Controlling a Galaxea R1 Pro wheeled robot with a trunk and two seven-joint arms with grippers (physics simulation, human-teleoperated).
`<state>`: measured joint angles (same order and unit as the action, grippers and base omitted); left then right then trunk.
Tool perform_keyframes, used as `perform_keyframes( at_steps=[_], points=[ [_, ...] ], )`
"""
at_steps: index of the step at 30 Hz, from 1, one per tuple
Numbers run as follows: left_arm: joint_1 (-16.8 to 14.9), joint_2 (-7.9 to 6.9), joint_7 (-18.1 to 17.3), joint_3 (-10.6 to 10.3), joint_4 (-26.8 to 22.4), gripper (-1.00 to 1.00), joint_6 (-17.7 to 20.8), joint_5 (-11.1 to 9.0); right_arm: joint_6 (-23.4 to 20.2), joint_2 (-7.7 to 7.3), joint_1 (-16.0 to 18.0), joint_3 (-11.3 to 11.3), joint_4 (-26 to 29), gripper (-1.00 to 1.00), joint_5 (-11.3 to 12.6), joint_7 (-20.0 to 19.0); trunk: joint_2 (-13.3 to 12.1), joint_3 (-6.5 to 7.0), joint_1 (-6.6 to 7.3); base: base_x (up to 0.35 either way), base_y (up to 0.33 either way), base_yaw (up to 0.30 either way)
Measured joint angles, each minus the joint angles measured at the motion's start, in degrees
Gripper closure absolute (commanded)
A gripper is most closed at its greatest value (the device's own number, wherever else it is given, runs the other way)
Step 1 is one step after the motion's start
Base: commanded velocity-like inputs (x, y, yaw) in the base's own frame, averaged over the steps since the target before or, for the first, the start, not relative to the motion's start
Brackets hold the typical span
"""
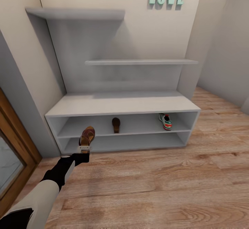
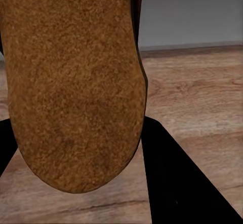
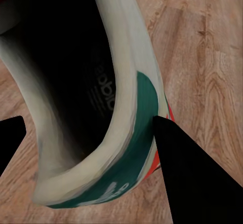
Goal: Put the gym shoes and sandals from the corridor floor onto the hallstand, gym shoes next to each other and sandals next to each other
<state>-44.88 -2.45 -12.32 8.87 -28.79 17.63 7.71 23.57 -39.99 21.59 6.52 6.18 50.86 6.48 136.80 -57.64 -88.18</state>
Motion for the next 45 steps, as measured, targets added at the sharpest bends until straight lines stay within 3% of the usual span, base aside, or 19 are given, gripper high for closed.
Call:
perform_keyframes(
  at_steps=[16, 30, 35, 38, 41, 45],
  points=[
    [0.00, -0.19, 0.30, 0.48, -0.05, 1.00, -0.10, 0.13, 0.01, 0.07, 0.01, -0.02, -0.09, 1.00, 0.01, -0.06, 6.40, -4.33, -3.51, 0.000, 0.000, 0.000],
    [-0.09, -0.33, 3.77, 0.80, -0.10, 1.00, -0.90, -0.13, 0.04, 0.07, 0.02, -0.11, -0.08, 1.00, -0.01, -0.05, 6.60, -8.61, -3.88, 0.000, 0.000, 0.000],
    [-0.10, -0.26, 4.51, 0.56, -0.18, 1.00, -0.99, -0.01, 0.03, 0.10, 0.02, -0.12, -0.13, 1.00, -0.08, -0.06, 6.61, -8.67, -3.87, 0.000, 0.000, 0.000],
    [-0.11, 0.04, 8.51, 0.36, -0.27, 1.00, -1.07, 0.11, 0.04, 0.14, 0.02, -0.11, -0.16, 1.00, -0.16, -0.06, 6.61, -8.68, -3.87, 0.000, 0.000, 0.000],
    [-0.07, 0.10, 9.66, 0.36, -0.23, 1.00, -1.40, -0.09, 0.04, 0.29, 0.02, -0.14, -0.17, 1.00, -0.18, -0.06, 6.61, -8.68, -3.87, 0.000, 0.000, 0.000],
    [-0.03, 0.12, 9.97, 0.45, 0.02, 1.00, -4.82, -0.14, 0.04, 0.39, 0.01, -0.12, -0.17, 1.00, -0.14, -0.06, 6.61, -8.68, -3.87, 0.000, 0.000, 0.000]
  ],
)
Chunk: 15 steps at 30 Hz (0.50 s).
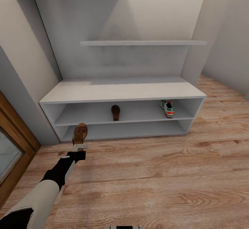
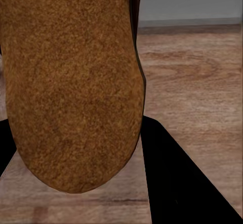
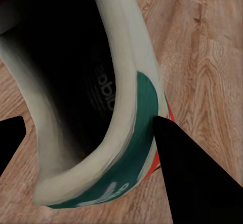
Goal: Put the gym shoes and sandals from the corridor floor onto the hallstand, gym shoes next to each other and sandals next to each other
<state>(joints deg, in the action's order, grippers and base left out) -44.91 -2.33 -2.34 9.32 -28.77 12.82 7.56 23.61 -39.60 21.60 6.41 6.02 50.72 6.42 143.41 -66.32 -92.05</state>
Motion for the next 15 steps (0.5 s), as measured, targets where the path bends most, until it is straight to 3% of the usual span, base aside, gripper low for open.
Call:
perform_keyframes(
  at_steps=[5, 15],
  points=[
    [0.07, 0.00, 0.07, 0.01, 0.50, 1.00, -1.92, -0.01, 0.00, 0.02, 0.00, 0.03, 0.00, 1.00, 0.02, 0.00, 0.00, 0.00, 0.01, 0.073, 0.000, 0.000],
    [0.02, 0.02, 0.01, -0.04, 0.47, 1.00, -2.35, -0.01, 0.01, 0.02, 0.00, -0.01, 0.00, 1.00, -0.06, 0.01, 0.00, 0.00, 0.03, 0.282, -0.115, 0.000]
  ],
)
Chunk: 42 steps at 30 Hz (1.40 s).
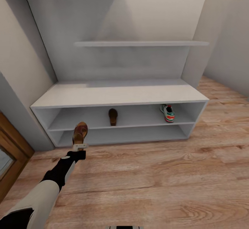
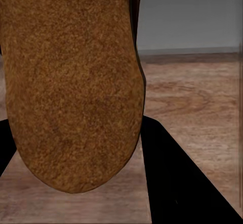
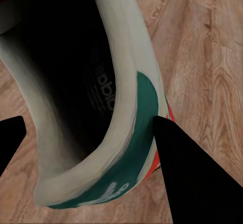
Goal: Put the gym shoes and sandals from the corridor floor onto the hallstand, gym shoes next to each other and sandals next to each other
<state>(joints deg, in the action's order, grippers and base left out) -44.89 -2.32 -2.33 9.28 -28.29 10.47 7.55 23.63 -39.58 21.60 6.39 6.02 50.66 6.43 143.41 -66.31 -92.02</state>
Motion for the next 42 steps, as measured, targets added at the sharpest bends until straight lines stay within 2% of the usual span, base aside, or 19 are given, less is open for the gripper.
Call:
perform_keyframes(
  at_steps=[30, 42],
  points=[
    [0.00, -0.02, 0.06, 0.08, -0.31, 1.00, 0.09, 0.00, -0.04, 0.00, 0.00, -0.03, -0.02, 1.00, 0.01, 0.09, 0.00, 0.00, 0.00, 0.286, -0.157, 0.000],
    [0.07, -0.04, 0.06, 0.08, -0.42, 1.00, 0.09, 0.00, -0.02, 0.01, -0.01, 0.07, -0.02, 1.00, 0.00, 0.08, 0.00, 0.00, 0.00, 0.122, -0.018, 0.000]
  ],
)
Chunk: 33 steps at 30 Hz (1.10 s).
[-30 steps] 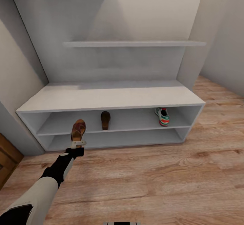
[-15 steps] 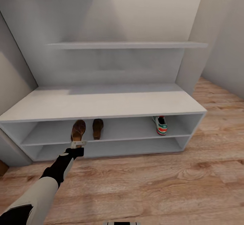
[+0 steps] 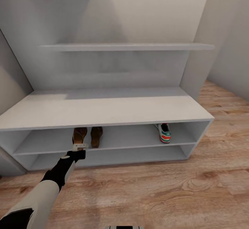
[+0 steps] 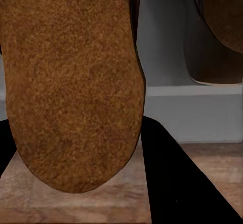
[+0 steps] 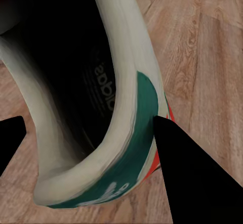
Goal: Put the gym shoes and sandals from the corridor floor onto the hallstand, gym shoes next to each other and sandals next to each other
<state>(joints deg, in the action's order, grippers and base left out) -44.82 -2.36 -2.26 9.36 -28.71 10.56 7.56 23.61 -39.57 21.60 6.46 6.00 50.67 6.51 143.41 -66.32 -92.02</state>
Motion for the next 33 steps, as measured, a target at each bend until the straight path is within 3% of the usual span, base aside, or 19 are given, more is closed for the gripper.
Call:
perform_keyframes(
  at_steps=[33],
  points=[
    [-0.02, -0.06, 0.00, 0.00, 0.10, 1.00, -0.08, 0.00, -0.01, 0.07, 0.01, -0.08, -0.01, 1.00, -0.09, 0.00, 0.00, 0.00, -0.02, 0.089, 0.000, 0.000]
  ],
)
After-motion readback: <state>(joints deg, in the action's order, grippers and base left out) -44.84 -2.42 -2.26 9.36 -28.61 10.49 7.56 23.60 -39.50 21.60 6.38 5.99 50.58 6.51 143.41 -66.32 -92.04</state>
